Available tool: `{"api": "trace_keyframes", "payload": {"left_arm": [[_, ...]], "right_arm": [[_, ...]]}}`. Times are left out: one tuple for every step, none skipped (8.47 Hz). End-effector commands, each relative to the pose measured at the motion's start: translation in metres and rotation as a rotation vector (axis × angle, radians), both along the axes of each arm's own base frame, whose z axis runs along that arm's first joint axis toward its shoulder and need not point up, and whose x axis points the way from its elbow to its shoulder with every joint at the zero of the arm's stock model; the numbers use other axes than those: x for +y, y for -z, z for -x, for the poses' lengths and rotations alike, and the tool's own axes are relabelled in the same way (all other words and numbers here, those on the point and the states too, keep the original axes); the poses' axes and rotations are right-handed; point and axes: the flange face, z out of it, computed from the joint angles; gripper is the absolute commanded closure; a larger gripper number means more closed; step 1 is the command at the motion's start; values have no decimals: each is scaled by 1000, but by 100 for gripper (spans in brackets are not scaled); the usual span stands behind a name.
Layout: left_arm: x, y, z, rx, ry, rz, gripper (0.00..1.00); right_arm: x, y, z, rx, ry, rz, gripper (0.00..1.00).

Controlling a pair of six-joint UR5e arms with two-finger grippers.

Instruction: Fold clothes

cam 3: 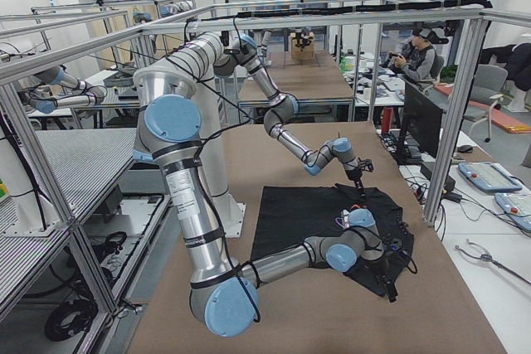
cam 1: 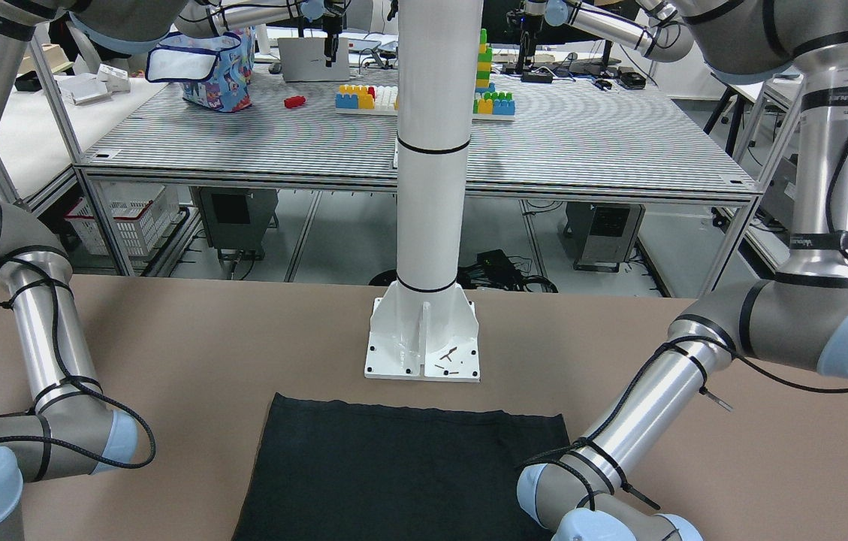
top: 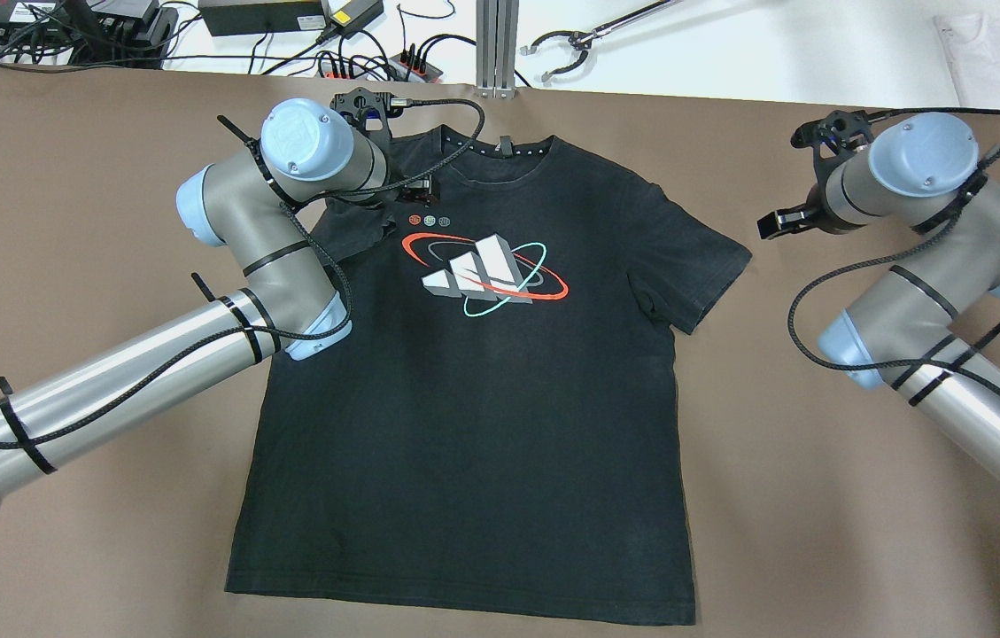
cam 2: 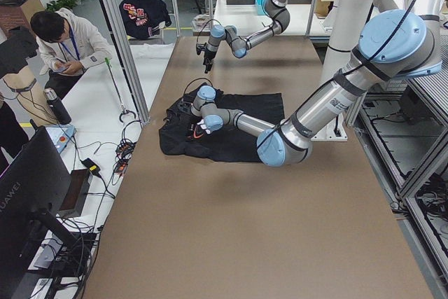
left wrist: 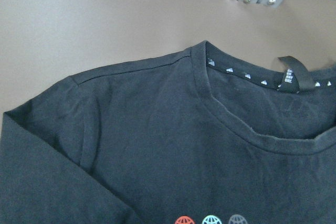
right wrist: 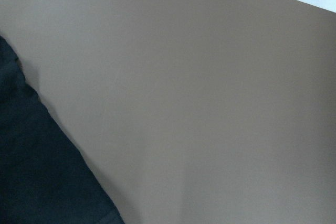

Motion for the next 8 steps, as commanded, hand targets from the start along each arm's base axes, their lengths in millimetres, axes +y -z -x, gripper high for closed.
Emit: {"api": "trace_keyframes", "payload": {"left_arm": [[2, 0, -2, 1, 3, -1, 0], [2, 0, -2, 1, 3, -1, 0], [2, 0, -2, 2, 3, -2, 0], [2, 0, -2, 0, 5, -2, 0], [2, -2, -2, 0, 5, -2, 0], [2, -2, -2, 0, 5, -2, 0], [2, -2, -2, 0, 5, -2, 0], [2, -2, -2, -1, 4, -3, 0]], "right_arm": [[-33, -1, 24, -115, -94, 14, 7], [-30, -4, 32, -146, -114, 30, 8], [-20, -9, 45, -173, -115, 34, 9], [-12, -16, 51, -180, -110, 28, 11], [0, -22, 69, -170, -93, 19, 27], [4, -27, 74, -162, -88, 22, 31], [7, -34, 73, -158, -88, 25, 31], [12, -43, 71, -158, -86, 25, 29]]}}
